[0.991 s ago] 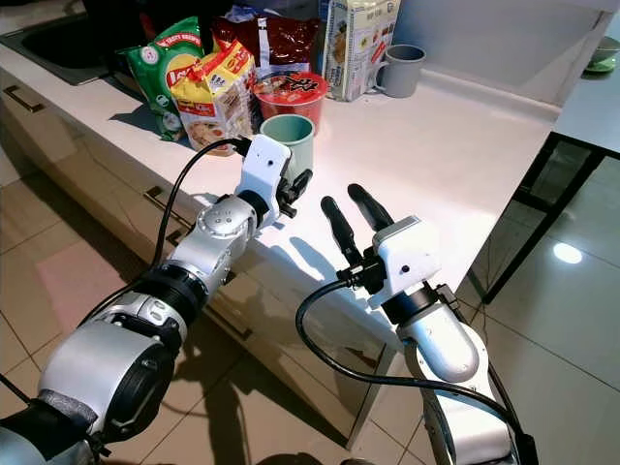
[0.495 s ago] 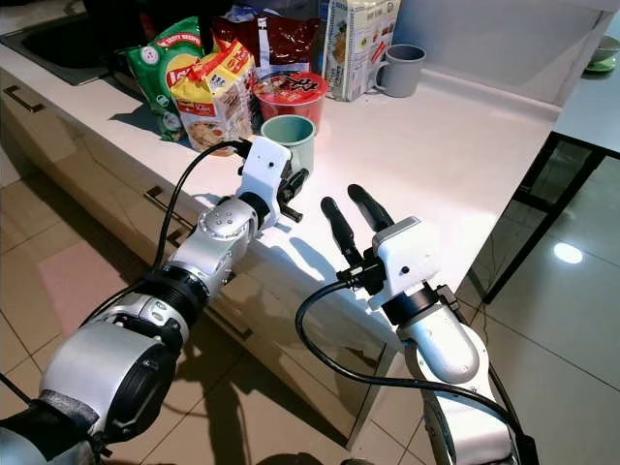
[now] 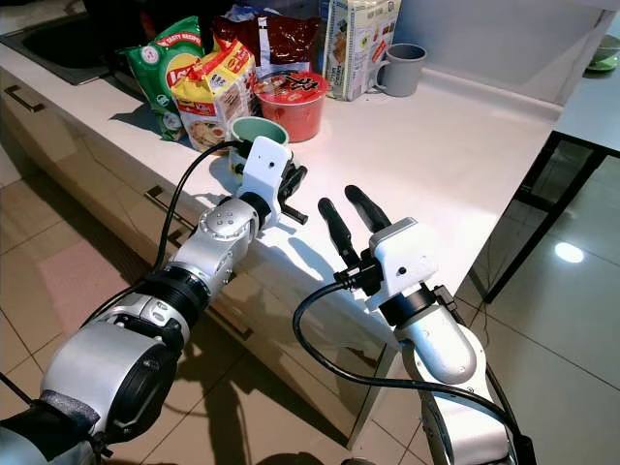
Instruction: Setting the table
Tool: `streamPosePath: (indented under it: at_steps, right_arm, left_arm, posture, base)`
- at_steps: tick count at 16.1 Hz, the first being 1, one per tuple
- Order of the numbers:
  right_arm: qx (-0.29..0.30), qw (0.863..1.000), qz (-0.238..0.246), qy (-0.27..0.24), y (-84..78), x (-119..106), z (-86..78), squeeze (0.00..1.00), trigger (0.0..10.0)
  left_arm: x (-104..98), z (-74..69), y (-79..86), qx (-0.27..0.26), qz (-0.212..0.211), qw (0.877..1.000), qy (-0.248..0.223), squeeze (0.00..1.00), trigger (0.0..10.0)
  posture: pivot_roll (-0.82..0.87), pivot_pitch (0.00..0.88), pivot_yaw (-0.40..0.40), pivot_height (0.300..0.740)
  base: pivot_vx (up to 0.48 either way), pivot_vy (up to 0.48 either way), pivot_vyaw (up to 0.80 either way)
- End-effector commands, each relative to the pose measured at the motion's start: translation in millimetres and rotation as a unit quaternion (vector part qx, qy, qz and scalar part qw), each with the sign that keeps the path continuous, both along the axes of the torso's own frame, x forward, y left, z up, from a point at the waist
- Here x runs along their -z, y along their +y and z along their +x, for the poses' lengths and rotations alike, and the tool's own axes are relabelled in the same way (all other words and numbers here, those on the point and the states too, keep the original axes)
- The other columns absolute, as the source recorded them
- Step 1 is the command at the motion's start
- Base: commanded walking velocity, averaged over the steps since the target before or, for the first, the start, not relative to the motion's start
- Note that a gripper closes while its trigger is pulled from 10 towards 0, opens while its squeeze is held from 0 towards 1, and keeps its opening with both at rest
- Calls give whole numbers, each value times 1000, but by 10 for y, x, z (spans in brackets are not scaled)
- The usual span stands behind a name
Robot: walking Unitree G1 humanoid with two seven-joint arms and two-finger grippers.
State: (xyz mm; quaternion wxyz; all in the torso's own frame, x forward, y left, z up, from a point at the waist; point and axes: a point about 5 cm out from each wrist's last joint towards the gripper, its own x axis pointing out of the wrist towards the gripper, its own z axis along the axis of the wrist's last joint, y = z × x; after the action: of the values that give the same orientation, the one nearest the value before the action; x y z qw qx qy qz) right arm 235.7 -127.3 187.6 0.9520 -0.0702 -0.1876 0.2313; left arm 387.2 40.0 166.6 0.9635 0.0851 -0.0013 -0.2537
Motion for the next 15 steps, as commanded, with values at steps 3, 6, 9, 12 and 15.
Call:
streamPosePath:
  at_steps: [3,6,9,12,15]
  right_arm:
    - [-2,1000,-4,2,14,8,16,0,10000]
    - [-6,1000,-6,2,26,14,44,0,10000]
    - [-10,1000,-8,2,32,29,91,0,10000]
    - [-14,1000,-9,3,38,42,125,0,10000]
    - [-19,1000,-10,4,54,63,164,0,10000]
  left_arm:
    - [-140,46,54,-3,-10,1000,-22,0,0]
    - [-167,53,104,-3,-15,999,-29,0,0]
    - [-212,55,268,-4,-18,999,-45,0,0]
    - [-217,48,378,-12,-16,998,-54,0,0]
    - [-226,23,536,-29,-19,998,-59,0,0]
  posture:
    - [-82,0,57,740]
    - [-66,0,45,740]
    - [-44,0,29,740]
    - [-25,0,18,740]
    - [-9,0,9,740]
  base:
    - [0,0,0]
    - [0,0,0]
    - [0,0,0]
    - [0,0,0]
    - [0,0,0]
